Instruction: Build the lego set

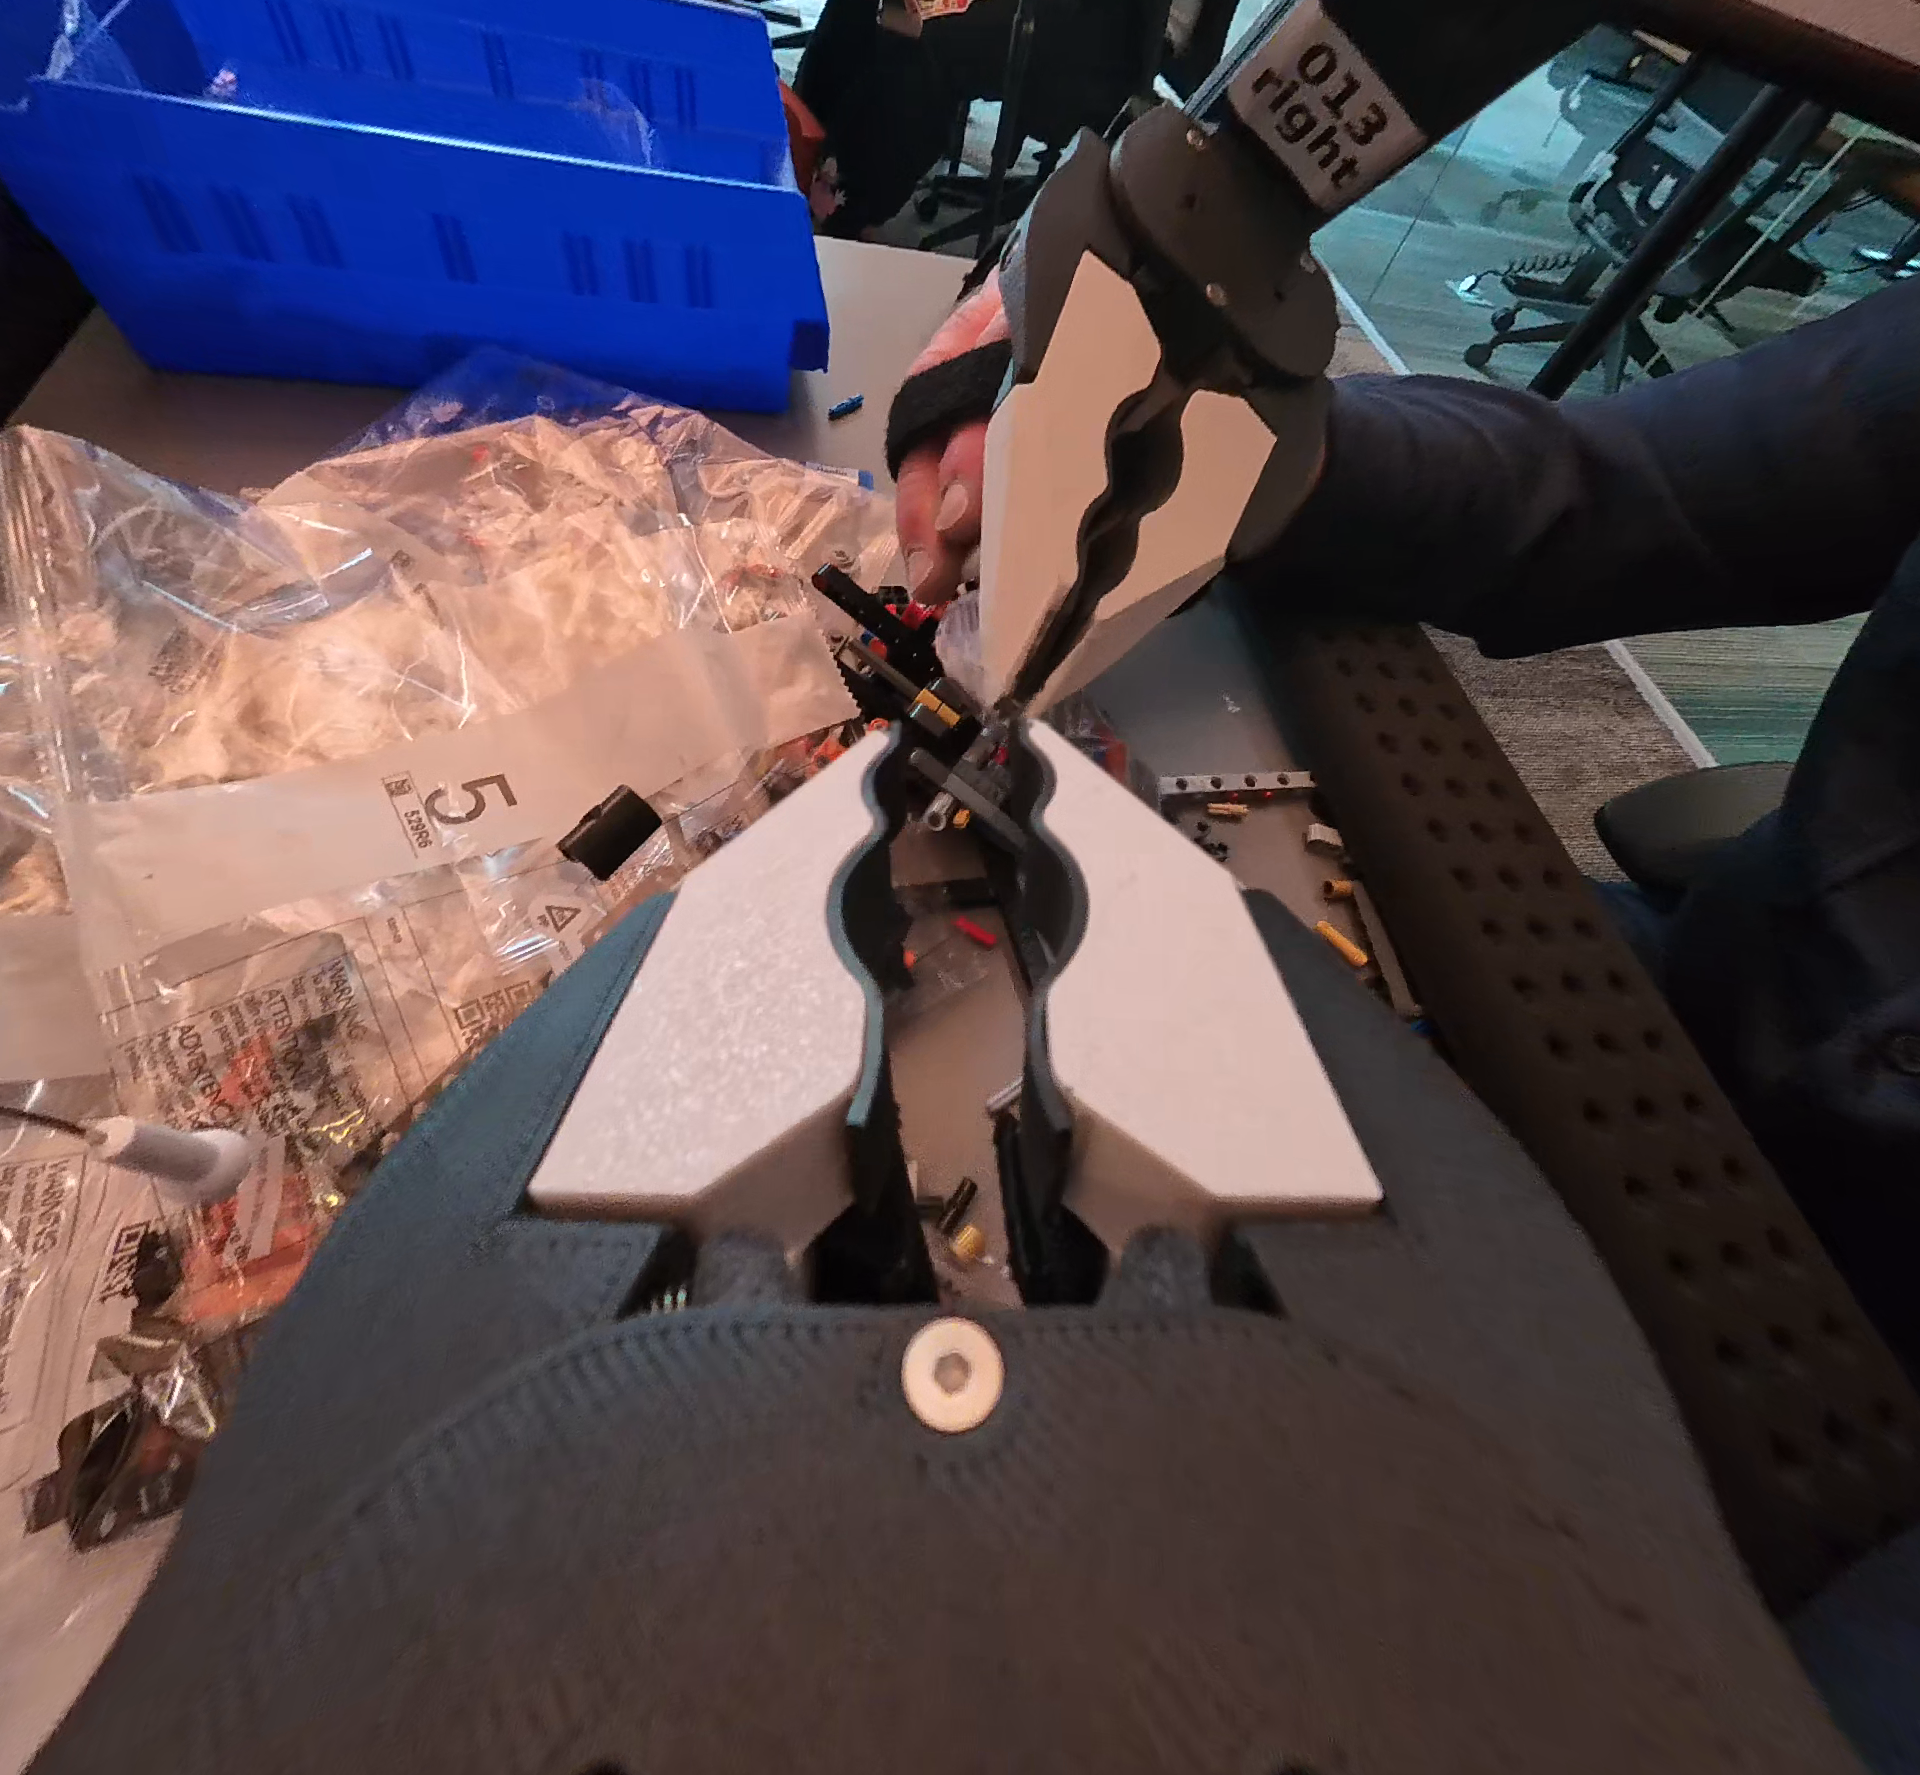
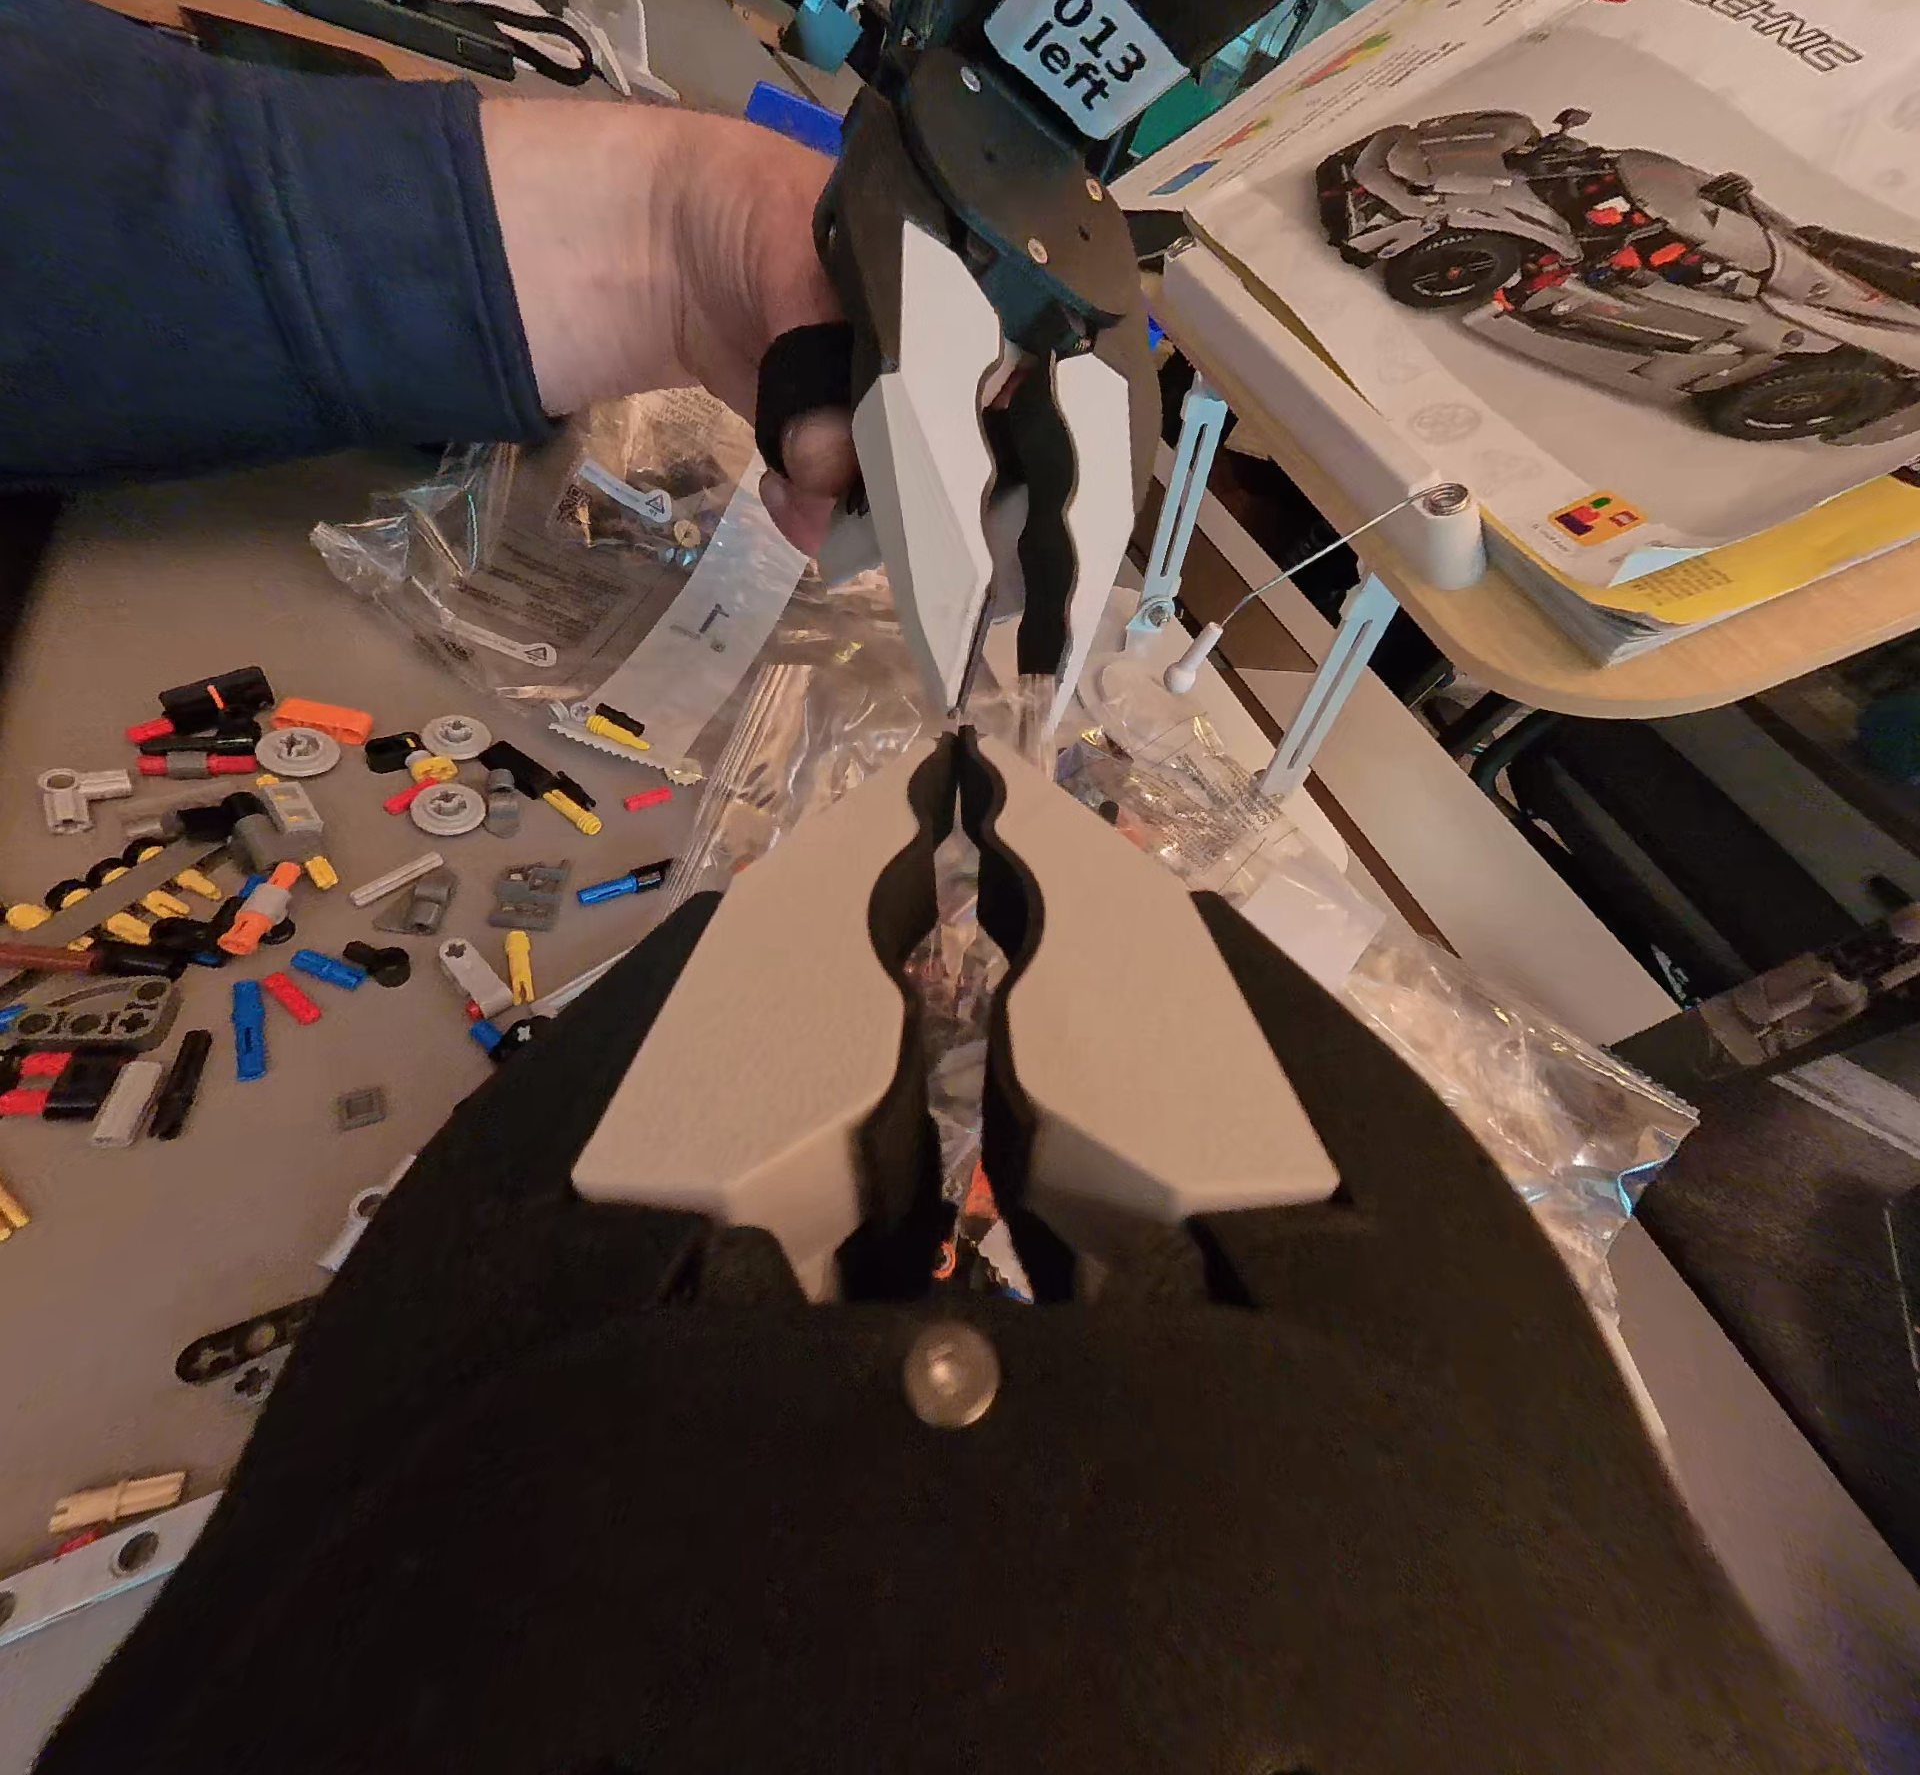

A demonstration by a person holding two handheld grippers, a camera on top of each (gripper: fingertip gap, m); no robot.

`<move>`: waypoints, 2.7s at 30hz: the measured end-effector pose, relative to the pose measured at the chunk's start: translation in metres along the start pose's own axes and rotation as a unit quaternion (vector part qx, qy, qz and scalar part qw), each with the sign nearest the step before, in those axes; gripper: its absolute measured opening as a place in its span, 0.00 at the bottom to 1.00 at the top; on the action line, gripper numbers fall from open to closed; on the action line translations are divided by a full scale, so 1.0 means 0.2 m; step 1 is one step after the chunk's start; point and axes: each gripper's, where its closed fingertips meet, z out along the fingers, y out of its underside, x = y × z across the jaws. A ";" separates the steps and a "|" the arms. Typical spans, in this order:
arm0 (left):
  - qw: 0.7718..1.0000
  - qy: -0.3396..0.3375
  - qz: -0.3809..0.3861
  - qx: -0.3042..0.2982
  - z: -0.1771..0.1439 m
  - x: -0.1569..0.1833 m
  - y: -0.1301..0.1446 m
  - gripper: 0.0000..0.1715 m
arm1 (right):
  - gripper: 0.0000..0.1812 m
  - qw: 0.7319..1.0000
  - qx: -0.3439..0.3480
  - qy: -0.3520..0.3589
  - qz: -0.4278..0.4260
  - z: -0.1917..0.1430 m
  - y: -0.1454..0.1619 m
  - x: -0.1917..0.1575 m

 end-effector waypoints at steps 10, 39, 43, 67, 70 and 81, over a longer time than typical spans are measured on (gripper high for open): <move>1.000 0.019 0.011 0.006 0.02 0.03 -0.01 0.00 | 0.00 1.000 0.004 0.002 -0.002 -0.01 -0.01 0.00; 0.996 -0.044 0.067 -0.028 -0.02 -0.03 0.01 0.00 | 0.00 0.998 0.048 0.005 0.032 -0.08 -0.07 0.05; 0.996 -0.053 0.070 -0.032 -0.03 -0.04 0.01 0.00 | 0.01 0.999 0.022 -0.012 0.048 -0.06 -0.02 0.04; 0.980 -0.084 0.097 -0.154 0.09 -0.03 0.09 0.00 | 0.05 0.967 -0.174 0.025 -0.187 0.05 0.18 -0.07; 0.980 -0.082 0.096 -0.153 0.10 -0.03 0.09 0.00 | 0.00 0.961 -0.192 0.038 -0.193 0.05 0.21 -0.04; 0.983 -0.073 0.079 -0.146 0.09 -0.03 0.10 0.00 | 0.11 0.968 -0.152 0.060 -0.189 0.01 0.13 -0.01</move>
